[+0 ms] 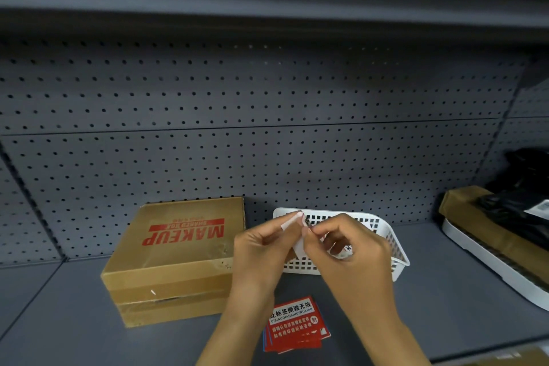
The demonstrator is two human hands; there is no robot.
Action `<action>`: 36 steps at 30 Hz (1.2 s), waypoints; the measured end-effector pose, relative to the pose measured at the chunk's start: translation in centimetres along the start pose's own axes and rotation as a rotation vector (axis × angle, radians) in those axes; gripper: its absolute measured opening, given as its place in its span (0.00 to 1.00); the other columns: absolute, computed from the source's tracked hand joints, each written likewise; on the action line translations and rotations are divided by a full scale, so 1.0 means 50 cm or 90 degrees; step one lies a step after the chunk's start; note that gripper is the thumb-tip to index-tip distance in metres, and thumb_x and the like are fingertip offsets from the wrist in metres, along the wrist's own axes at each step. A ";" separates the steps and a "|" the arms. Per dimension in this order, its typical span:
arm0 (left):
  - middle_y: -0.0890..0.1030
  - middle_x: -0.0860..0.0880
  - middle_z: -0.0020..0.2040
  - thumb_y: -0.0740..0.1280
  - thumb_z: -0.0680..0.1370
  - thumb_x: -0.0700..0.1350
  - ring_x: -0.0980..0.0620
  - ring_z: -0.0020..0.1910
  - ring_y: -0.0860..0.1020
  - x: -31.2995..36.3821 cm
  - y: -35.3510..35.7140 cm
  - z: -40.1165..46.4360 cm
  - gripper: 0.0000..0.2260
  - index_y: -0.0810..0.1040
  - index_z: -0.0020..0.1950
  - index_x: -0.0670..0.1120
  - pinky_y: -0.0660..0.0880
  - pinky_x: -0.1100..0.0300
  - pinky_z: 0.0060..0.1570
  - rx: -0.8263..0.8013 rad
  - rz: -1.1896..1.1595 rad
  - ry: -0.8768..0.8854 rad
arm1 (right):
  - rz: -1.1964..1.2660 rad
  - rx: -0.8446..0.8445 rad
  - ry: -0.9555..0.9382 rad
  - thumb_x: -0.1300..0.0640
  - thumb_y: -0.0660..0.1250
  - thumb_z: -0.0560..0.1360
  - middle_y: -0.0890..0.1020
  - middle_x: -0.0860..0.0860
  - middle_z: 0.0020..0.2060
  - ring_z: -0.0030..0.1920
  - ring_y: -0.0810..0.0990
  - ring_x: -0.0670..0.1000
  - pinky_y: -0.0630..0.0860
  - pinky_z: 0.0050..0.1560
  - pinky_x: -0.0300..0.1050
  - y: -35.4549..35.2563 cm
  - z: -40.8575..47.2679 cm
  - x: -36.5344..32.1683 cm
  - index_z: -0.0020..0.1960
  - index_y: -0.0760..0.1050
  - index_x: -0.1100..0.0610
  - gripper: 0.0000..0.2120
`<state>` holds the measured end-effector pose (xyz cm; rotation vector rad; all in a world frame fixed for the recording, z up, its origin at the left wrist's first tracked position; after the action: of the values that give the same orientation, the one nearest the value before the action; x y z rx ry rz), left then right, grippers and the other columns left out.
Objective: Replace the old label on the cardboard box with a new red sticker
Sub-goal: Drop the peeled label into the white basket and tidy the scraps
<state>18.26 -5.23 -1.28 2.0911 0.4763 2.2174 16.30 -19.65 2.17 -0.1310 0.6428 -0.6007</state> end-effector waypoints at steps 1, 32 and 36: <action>0.88 0.44 0.48 0.72 0.74 0.39 0.46 0.49 0.85 -0.008 0.002 0.002 0.07 0.89 0.46 0.49 0.82 0.51 0.53 -0.026 -0.055 -0.050 | -0.007 -0.003 -0.008 0.60 0.78 0.70 0.82 0.43 0.32 0.32 0.80 0.45 0.77 0.32 0.46 0.003 -0.001 0.001 0.37 0.81 0.53 0.07; 0.84 0.52 0.53 0.60 0.84 0.42 0.67 0.50 0.82 -0.020 0.024 0.076 0.17 0.72 0.63 0.65 0.76 0.70 0.48 -0.186 0.183 0.051 | -0.225 -0.143 -0.023 0.46 0.77 0.70 0.84 0.38 0.41 0.38 0.83 0.43 0.74 0.34 0.35 0.040 -0.006 0.061 0.45 0.85 0.43 0.05; 0.86 0.46 0.51 0.60 0.83 0.47 0.55 0.52 0.84 -0.018 0.043 0.104 0.15 0.73 0.69 0.59 0.79 0.58 0.55 -0.185 0.213 0.087 | -0.164 -0.165 0.087 0.38 0.70 0.71 0.84 0.38 0.44 0.41 0.83 0.43 0.80 0.39 0.48 0.031 0.010 0.096 0.51 0.82 0.41 0.11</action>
<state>23.78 -6.55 -1.41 1.9925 -0.2010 2.4332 20.41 -21.12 -0.43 -0.4230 0.8421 -0.7773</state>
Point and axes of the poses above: each hand's wrist, its own z-axis towards the middle knuckle, its own y-axis out of the palm, x = y × z, the point moved 6 cm from there along z, towards the middle knuckle
